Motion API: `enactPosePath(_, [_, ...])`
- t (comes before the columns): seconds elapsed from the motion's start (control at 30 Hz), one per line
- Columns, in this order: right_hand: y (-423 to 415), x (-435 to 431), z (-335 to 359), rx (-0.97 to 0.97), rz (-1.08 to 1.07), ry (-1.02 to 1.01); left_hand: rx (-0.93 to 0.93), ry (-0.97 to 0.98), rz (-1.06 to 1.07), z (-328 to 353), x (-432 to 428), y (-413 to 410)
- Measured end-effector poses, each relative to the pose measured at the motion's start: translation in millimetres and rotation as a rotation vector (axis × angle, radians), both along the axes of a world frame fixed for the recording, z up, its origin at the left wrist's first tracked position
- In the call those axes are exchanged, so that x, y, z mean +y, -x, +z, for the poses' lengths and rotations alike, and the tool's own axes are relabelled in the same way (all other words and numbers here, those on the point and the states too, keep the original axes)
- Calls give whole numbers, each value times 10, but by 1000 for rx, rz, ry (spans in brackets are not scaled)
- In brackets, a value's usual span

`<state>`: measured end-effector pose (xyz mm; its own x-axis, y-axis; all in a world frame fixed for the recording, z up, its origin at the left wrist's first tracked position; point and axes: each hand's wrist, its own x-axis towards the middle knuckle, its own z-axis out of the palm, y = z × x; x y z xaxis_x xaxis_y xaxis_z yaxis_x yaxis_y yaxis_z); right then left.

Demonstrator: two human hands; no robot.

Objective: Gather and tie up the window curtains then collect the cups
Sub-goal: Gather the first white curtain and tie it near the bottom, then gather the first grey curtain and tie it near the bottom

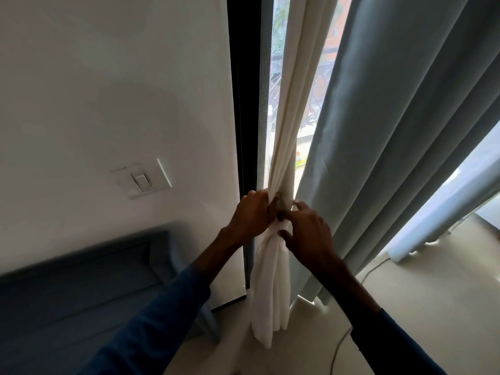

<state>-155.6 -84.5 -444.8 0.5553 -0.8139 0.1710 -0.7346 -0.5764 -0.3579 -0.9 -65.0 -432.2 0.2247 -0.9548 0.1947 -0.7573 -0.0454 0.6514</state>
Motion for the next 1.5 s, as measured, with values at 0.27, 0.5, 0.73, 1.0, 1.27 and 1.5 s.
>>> enactPosePath(0.27, [13, -341, -60, 190, 197, -315, -49, -10, 27, 50, 15, 162])
enactPosePath(0.5, [-77, -404, -57, 305, 180, -178, 22, 20, -5, -12, -26, 88])
enactPosePath(0.73, [126, -332, -79, -57, 271, -69, -236, -126, 78, -61, -49, -107])
enactPosePath(1.0, [500, -498, 162, -216, 122, -37, 595, -400, 5, 173, -118, 95])
enactPosePath(1.27, [769, -678, 889, -336, -3, 107, 338, 140, 28, 744, -605, 529])
enactPosePath(1.5, [976, -733, 2121, -582, -106, 415, 247, 638, -10, 1843, -1057, 780])
